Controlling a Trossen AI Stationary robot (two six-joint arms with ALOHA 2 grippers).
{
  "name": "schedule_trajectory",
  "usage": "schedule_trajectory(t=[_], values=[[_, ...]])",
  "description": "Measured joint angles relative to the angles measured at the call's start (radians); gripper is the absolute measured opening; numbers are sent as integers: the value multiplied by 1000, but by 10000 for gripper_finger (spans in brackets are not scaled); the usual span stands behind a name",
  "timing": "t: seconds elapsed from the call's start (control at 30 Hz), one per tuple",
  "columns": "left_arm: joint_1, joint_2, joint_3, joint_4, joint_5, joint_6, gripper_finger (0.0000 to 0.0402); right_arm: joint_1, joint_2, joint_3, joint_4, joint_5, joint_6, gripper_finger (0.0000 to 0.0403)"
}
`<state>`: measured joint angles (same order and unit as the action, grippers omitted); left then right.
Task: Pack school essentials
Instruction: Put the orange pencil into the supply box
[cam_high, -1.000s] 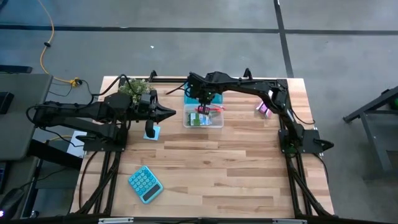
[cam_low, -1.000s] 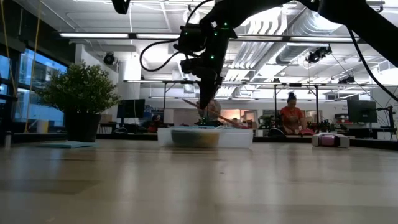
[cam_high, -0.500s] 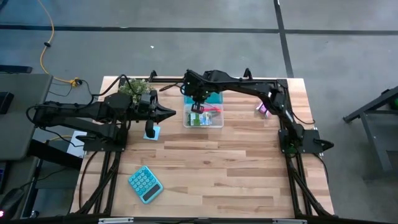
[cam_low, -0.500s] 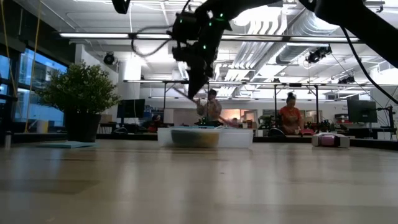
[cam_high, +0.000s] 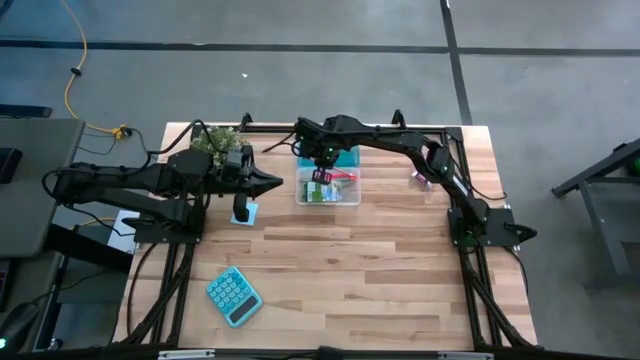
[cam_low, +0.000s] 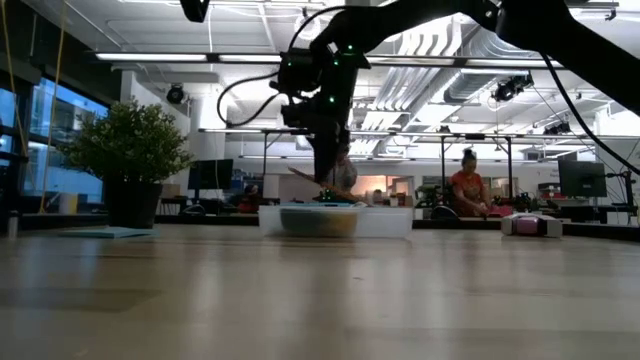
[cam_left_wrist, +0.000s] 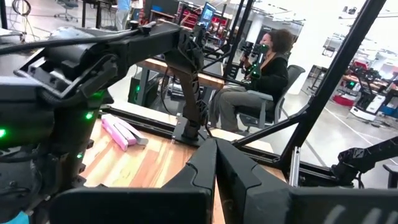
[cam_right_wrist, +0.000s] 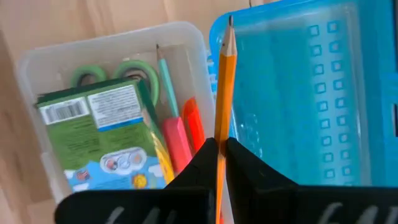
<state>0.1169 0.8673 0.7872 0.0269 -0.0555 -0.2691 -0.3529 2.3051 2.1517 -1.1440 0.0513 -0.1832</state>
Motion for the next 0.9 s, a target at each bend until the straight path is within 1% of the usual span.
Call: schedule_trajectory(t=[0.2,0.73,0.8,0.9], values=[[0,0,0,0,0,0,0,-4,6,-1,-10,0,-33,0],[0,0,0,0,2,0,0,-3,7,-1,-22,-4,-34,2],[0,0,0,0,6,0,0,-3,7,-1,-29,-16,-34,10],[0,0,0,0,18,0,0,-3,7,-1,-37,-29,-34,36]])
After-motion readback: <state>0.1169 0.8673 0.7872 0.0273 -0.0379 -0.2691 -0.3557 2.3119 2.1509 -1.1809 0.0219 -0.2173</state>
